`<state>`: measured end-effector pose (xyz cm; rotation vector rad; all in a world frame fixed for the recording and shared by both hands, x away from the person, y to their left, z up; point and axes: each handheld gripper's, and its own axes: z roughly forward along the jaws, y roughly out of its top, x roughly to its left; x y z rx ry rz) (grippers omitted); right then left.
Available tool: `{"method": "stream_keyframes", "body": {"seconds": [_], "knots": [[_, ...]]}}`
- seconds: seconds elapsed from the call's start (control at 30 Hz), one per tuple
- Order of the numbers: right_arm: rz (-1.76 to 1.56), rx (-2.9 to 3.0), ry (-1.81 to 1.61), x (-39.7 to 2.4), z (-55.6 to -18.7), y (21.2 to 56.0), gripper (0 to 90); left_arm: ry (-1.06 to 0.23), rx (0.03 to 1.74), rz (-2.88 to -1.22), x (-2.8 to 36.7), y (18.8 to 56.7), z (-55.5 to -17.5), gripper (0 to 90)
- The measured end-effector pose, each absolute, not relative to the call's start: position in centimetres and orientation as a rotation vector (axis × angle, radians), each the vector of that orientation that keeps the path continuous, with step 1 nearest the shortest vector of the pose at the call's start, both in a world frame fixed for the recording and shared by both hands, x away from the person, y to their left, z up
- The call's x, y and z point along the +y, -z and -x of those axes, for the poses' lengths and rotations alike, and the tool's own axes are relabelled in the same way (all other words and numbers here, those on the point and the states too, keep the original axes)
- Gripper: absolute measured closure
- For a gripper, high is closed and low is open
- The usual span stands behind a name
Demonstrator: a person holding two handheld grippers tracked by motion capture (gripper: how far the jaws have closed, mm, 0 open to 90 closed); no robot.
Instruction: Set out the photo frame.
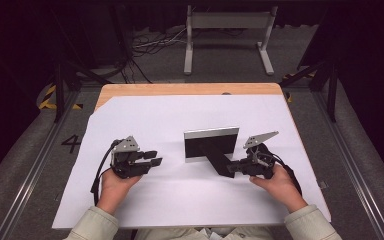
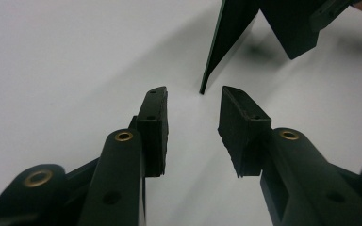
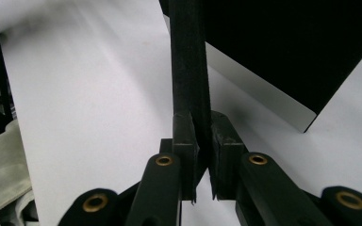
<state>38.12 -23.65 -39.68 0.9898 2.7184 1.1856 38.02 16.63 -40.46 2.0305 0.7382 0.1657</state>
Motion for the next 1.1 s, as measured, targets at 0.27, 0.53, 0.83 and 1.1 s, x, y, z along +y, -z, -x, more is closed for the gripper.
{"method": "stream_keyframes", "body": {"seconds": [0.27, 0.53, 0.83, 1.1], "knots": [[-0.944, 2.719, -1.103, -23.2, -37.4, 39.8, 81.8, -0.193, 0.729, -2.061, 14.8, 40.1, -39.1, 59.9], [-0.930, 2.737, -1.026, -22.9, -36.9, 40.4, 81.1, -0.229, 0.734, -2.064, 14.2, 39.9, -39.4, 54.4], [-0.938, 2.750, -0.962, -22.6, -36.7, 40.9, 80.0, -0.242, 0.745, -2.068, 14.1, 40.1, -39.6, 57.9], [-0.963, 2.749, -0.967, -22.7, -36.7, 41.0, 78.9, -0.240, 0.748, -2.073, 14.0, 40.3, -39.7, 62.2]]}}
